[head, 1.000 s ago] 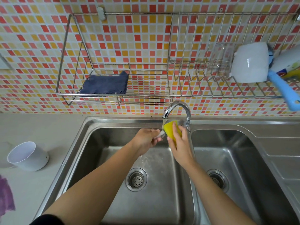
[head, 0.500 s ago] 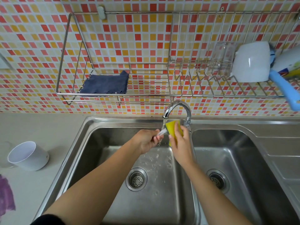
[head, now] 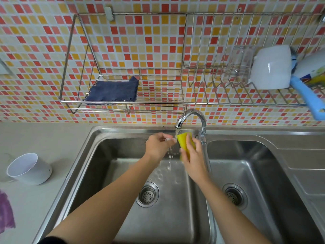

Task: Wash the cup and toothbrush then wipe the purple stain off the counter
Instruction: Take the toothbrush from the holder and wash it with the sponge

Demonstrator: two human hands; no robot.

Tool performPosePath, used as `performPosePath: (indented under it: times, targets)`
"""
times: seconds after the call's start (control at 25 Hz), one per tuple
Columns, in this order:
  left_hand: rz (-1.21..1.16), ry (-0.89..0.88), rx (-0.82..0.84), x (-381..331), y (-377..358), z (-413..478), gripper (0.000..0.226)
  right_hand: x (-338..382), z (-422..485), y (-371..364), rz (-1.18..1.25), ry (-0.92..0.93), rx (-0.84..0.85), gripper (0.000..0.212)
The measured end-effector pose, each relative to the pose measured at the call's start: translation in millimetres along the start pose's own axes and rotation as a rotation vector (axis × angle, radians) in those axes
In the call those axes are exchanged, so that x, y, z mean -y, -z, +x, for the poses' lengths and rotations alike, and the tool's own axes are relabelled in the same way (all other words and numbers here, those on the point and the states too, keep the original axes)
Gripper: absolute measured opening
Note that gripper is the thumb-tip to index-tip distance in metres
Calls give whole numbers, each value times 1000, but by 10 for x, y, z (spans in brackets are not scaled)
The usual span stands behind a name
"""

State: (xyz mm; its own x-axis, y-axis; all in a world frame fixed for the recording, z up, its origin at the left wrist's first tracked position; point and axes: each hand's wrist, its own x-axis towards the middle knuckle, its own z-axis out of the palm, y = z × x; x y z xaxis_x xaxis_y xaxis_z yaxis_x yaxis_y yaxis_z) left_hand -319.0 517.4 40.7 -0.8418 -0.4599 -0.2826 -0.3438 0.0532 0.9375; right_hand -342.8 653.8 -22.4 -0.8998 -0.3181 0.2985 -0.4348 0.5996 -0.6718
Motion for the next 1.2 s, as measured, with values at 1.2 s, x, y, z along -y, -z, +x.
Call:
performPosePath:
  times: [1.2]
  targets:
    - [-401,535,175,-177,-37,8,24,33,37,20,4,1,-96,63]
